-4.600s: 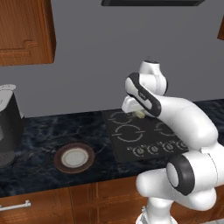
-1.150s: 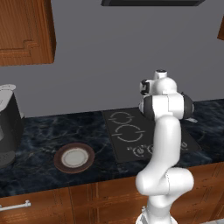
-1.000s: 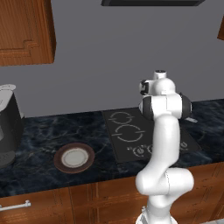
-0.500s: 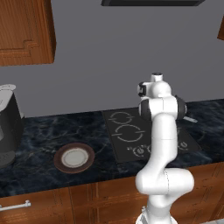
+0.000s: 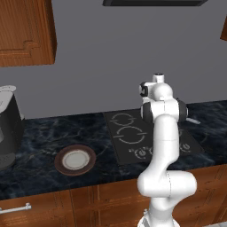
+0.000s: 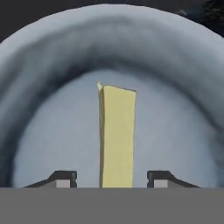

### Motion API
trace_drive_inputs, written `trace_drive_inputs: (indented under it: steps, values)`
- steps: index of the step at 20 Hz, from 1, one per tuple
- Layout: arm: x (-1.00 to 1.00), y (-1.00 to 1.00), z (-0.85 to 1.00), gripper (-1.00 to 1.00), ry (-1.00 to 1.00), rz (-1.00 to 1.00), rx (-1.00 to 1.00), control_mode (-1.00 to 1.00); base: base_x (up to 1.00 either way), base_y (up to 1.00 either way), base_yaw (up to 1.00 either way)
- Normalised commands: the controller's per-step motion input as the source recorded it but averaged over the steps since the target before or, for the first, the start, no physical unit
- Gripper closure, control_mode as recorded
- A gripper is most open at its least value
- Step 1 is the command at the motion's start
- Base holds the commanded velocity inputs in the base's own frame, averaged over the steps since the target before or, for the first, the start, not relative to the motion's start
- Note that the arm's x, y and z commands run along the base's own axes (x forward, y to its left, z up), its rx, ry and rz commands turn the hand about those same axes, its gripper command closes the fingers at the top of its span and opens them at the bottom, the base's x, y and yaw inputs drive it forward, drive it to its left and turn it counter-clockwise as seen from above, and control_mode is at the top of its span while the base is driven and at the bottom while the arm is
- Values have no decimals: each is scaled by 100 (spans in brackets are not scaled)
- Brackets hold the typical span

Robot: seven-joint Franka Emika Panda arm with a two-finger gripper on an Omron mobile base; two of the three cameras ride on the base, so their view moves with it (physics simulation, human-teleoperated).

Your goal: Pick up the butter stick and place it in the pan. Then turn on the burner for the pan.

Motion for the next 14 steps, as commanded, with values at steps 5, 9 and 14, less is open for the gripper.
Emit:
trace_drive_inputs:
  steps: [5, 9, 14]
  values:
    - [-4, 0, 6, -100, 0, 0, 0, -100, 0, 0, 0]
    - [-43, -7, 44, -100, 0, 0, 0, -100, 0, 0, 0]
    - [-64, 0, 40, -100, 0, 0, 0, -100, 0, 0, 0]
